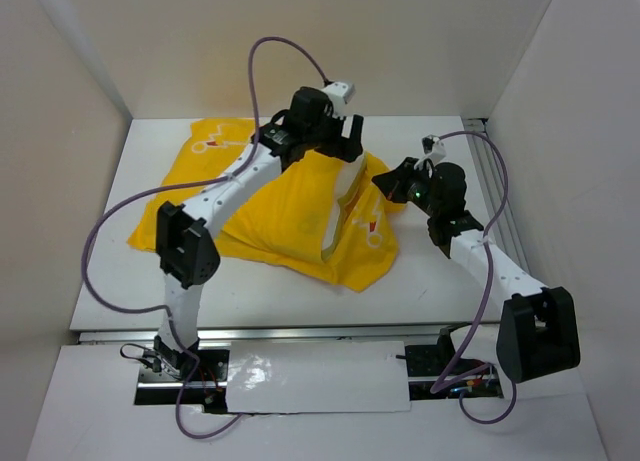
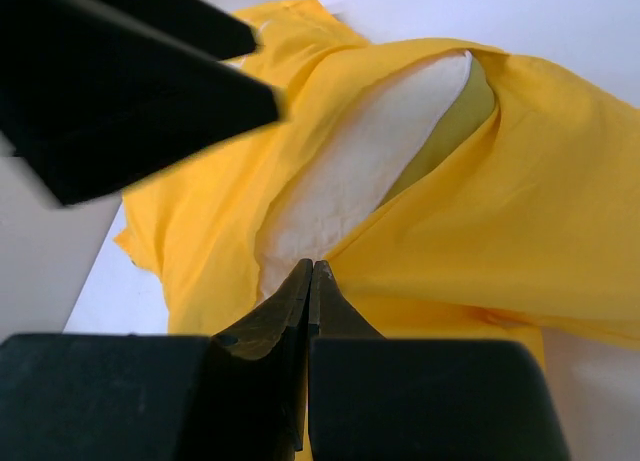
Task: Put the pillow into the pillowcase
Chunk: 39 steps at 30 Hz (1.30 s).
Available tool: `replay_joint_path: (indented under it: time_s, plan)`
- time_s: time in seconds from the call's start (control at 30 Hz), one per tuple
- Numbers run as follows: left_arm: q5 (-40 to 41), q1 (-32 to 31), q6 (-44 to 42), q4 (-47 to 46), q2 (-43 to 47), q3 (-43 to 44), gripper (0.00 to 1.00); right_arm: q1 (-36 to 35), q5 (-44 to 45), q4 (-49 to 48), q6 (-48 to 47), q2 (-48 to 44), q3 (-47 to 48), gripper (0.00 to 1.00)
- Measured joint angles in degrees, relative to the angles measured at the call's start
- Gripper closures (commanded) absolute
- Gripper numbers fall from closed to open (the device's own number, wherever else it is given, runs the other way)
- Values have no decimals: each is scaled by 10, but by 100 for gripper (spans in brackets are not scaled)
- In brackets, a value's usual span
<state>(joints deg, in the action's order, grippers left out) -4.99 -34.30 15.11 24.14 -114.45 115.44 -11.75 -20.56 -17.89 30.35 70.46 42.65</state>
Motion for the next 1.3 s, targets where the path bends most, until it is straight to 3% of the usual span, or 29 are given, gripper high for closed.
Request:
replay_joint_path:
  time_s: [0.13,0.33,0.37,0.4,0.43,0.47,0.6,0.7,0.9,1.03,1.13,1.27,1.3]
  plan:
    - [31,-17,-30,40,-108,89,0,0,-3,-1,0,2,2,100]
    - [113,-33,-30,90,-174,102,0,-1,-2,3,0,3,5,100]
    - [123,-35,-29,87,-174,96,13,-1,-2,3,0,3,5,100]
    - [136,-38,-28,82,-172,89,35,-1,-2,4,0,3,6,100]
    - [151,-39,-24,79,-170,82,72,-2,0,6,0,4,8,100]
    - [166,-41,-23,79,-170,79,100,-2,4,7,-1,4,10,100]
    - [216,-44,-3,69,-163,34,100,-6,37,25,-12,4,21,100]
    - [217,-34,13,8,-100,-102,100,-10,93,64,-19,-6,23,100]
    - [169,11,10,-153,145,-414,100,-23,210,90,-34,-35,30,100]
    - [117,19,-47,-151,267,-556,100,3,281,67,-47,-35,57,100]
    - [88,10,-81,-148,264,-587,100,4,286,44,-54,-33,65,100]
    - [96,0,-86,-144,228,-563,100,0,222,42,-72,-1,94,100]
    - [103,0,-82,-140,219,-552,100,-7,202,42,-80,10,99,95]
